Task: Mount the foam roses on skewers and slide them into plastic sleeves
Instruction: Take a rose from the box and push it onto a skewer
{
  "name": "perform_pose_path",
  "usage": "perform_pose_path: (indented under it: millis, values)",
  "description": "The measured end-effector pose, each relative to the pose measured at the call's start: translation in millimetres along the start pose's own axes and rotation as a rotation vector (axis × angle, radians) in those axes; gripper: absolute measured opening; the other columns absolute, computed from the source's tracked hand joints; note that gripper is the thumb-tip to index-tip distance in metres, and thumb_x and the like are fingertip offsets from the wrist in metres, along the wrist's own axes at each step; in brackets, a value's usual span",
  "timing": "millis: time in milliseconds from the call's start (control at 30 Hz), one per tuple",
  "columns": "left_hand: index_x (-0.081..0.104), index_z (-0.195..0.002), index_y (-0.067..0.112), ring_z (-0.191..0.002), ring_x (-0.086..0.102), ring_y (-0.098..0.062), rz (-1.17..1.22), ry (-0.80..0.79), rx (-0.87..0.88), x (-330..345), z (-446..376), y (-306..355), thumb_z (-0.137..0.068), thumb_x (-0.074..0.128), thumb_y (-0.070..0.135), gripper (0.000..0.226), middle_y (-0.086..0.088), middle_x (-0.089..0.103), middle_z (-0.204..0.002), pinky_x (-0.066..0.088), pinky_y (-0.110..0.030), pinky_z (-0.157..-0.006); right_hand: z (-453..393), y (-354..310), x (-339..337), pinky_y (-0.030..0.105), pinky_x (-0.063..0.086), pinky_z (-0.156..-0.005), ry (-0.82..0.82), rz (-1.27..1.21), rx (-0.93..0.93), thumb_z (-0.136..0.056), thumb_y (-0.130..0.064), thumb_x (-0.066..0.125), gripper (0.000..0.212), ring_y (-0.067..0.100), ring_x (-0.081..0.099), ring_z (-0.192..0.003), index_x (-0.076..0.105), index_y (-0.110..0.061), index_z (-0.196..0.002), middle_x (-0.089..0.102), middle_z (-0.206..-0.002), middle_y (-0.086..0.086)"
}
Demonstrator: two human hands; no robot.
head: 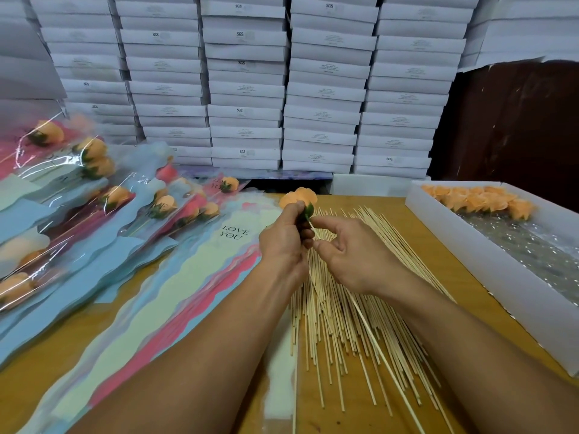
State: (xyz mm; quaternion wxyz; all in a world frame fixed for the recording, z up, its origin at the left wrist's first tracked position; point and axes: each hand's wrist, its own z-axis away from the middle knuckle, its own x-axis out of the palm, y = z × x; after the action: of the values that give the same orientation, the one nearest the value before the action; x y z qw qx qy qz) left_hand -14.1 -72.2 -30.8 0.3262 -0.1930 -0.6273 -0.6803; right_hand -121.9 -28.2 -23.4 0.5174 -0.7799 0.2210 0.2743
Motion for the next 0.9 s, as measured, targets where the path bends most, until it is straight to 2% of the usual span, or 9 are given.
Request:
perform_pose_path:
  millis: [100, 200, 267, 367, 467, 567, 700, 800, 900]
  values:
    - [0.066, -0.075, 0.005, -0.04, 0.05, -0.009, -0.138, -0.049, 0.042, -1, 3, -3, -0.093, 0.068, 0.02, 0.024, 0.0, 0.058, -0.05, 0.044, -0.021, -0.044, 0, 1, -10, 0.022, 0.039, -0.044, -0.01, -0.07, 0.054, -0.102, -0.019, 0.055, 0.03, 0.006, 0.048, -0.039, 0.058, -0.027, -0.131, 0.056, -0.043, -0.008]
    - [0.064, -0.084, 0.009, -0.047, 0.057, -0.01, -0.358, -0.111, 0.115, 3, 10, -3, -0.102, 0.051, 0.038, 0.037, 0.002, 0.065, -0.056, 0.048, -0.026, -0.054, 1, 3, -21, 0.025, 0.04, -0.05, 0.033, -0.134, 0.074, -0.101, -0.021, 0.053, 0.015, 0.008, 0.052, -0.043, 0.065, -0.028, -0.108, 0.058, -0.046, -0.001]
    - [0.064, -0.088, 0.009, -0.055, 0.059, -0.014, -0.522, -0.142, 0.093, 6, 12, 2, -0.103, 0.046, 0.034, 0.035, -0.006, 0.068, -0.069, 0.049, -0.028, -0.057, -1, 6, -22, 0.025, 0.038, -0.049, 0.053, -0.151, 0.091, -0.102, -0.023, 0.051, 0.016, 0.007, 0.051, -0.043, 0.065, -0.029, -0.107, 0.059, -0.047, 0.0]
    - [0.067, -0.09, 0.005, -0.067, 0.057, -0.022, -0.983, -0.266, 0.101, 5, 10, 16, -0.098, 0.053, 0.021, 0.023, -0.012, 0.061, -0.081, 0.046, -0.031, -0.063, -4, 13, -21, 0.022, 0.035, -0.043, 0.053, -0.174, 0.127, -0.103, -0.025, 0.05, 0.016, 0.006, 0.046, -0.039, 0.064, -0.03, -0.106, 0.059, -0.046, 0.0]
    - [0.061, -0.073, 0.009, -0.064, 0.049, -0.023, -1.605, -0.393, 0.306, -8, -2, 46, -0.095, 0.055, 0.009, 0.022, -0.006, 0.051, -0.068, 0.039, -0.028, -0.063, -6, 20, -21, 0.02, 0.034, -0.041, 0.049, -0.164, 0.189, -0.104, -0.028, 0.05, 0.016, 0.004, 0.043, -0.037, 0.063, -0.028, -0.114, 0.06, -0.048, -0.002]
    - [0.044, -0.064, 0.011, -0.068, 0.043, -0.025, -1.998, -0.323, 0.477, -38, -22, 78, -0.09, 0.049, -0.001, 0.03, -0.008, 0.042, -0.066, 0.034, -0.03, -0.064, -7, 24, -21, 0.024, 0.036, -0.05, 0.042, -0.134, 0.239, -0.103, -0.028, 0.051, 0.021, 0.002, 0.045, -0.037, 0.063, -0.026, -0.12, 0.062, -0.049, -0.004]
    - [0.065, -0.11, 0.0, -0.11, 0.06, -0.033, -2.113, -0.284, 0.484, -88, -46, 103, -0.099, 0.051, 0.013, 0.023, -0.016, 0.065, -0.114, 0.048, -0.04, -0.095, -7, 25, -21, 0.028, 0.04, -0.056, 0.032, -0.104, 0.263, -0.103, -0.028, 0.05, 0.021, 0.005, 0.049, -0.042, 0.063, -0.025, -0.12, 0.062, -0.049, -0.004]
    - [0.06, -0.102, 0.0, -0.119, 0.051, -0.032, -2.193, -0.387, 0.484, -111, -54, 107, -0.103, 0.039, 0.029, 0.036, -0.017, 0.06, -0.114, 0.032, -0.04, -0.111, -7, 24, -21, 0.029, 0.042, -0.058, 0.027, -0.095, 0.275, -0.103, -0.028, 0.05, 0.022, 0.009, 0.053, -0.049, 0.062, -0.025, -0.121, 0.063, -0.05, -0.004]
    - [0.06, -0.107, 0.004, -0.137, 0.037, -0.024, -2.317, -0.457, 0.483, -124, -58, 107, -0.091, 0.005, 0.052, 0.075, -0.013, 0.057, -0.121, 0.008, -0.032, -0.121, -6, 23, -20, 0.027, 0.037, -0.055, 0.018, -0.083, 0.282, -0.104, -0.028, 0.049, 0.022, 0.002, 0.047, -0.039, 0.06, -0.026, -0.124, 0.063, -0.05, -0.004]
